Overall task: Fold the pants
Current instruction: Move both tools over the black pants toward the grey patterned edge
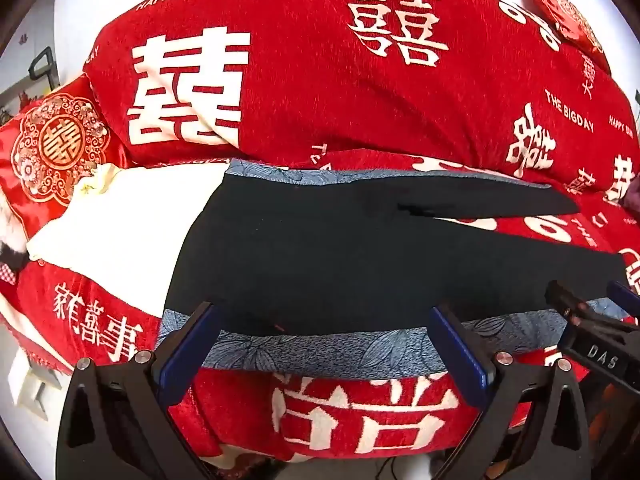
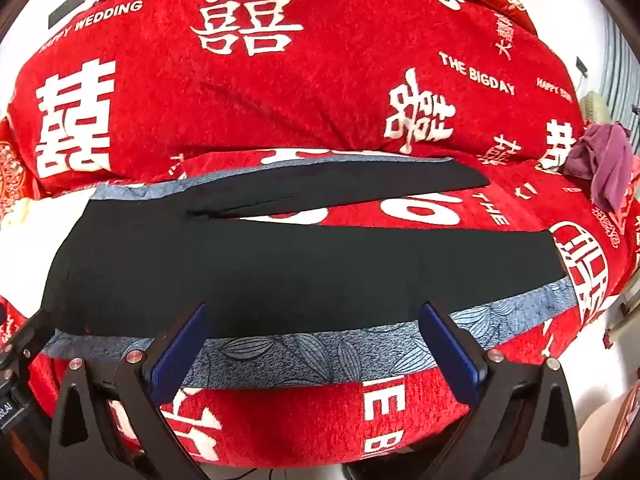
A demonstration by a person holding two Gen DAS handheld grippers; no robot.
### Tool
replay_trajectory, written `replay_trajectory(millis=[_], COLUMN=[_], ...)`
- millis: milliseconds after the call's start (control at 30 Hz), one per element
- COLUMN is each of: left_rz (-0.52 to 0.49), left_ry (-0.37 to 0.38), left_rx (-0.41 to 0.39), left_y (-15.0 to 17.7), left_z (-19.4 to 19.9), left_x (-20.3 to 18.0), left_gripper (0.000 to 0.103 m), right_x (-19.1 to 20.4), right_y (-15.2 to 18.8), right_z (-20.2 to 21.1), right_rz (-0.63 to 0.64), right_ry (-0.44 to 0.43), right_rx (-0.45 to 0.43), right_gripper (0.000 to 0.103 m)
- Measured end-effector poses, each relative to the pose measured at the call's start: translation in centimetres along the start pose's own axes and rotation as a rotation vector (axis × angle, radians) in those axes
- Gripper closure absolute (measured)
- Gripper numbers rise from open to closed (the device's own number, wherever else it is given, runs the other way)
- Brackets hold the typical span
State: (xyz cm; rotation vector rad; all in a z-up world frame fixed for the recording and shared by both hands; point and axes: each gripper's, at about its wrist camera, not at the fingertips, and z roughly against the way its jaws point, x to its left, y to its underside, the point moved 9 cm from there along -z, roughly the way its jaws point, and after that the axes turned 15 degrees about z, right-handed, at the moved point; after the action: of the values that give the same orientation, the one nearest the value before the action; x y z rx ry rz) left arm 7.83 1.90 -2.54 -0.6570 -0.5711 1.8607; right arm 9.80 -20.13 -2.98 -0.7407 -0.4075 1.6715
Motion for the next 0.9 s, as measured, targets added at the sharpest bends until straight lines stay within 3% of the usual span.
replay_trajectory(millis=[167,633,900], left_rz=[-0.008,0.001,-0.005], left_ry=[0.004,-0.038,-0.049], left_rx=[-0.004,0.099,0.081], left_y=[2.0,2.8,1.1], left_z=[-0.5,-1.9,0.6], left_x=[0.1,1.2,1.3], left_gripper=[0.0,0.0,0.0], right_x=[1.5,4.0,4.8], right_y=[1.4,2.1,1.3], right_z=[-1.7,-2.1,-0.1], right_rz=[0.032,0.104,0.136], right_ry=[-0.052,-0.102,-0.135], right_rx=[0.074,0.147,0.172], right_gripper=[0.0,0.0,0.0])
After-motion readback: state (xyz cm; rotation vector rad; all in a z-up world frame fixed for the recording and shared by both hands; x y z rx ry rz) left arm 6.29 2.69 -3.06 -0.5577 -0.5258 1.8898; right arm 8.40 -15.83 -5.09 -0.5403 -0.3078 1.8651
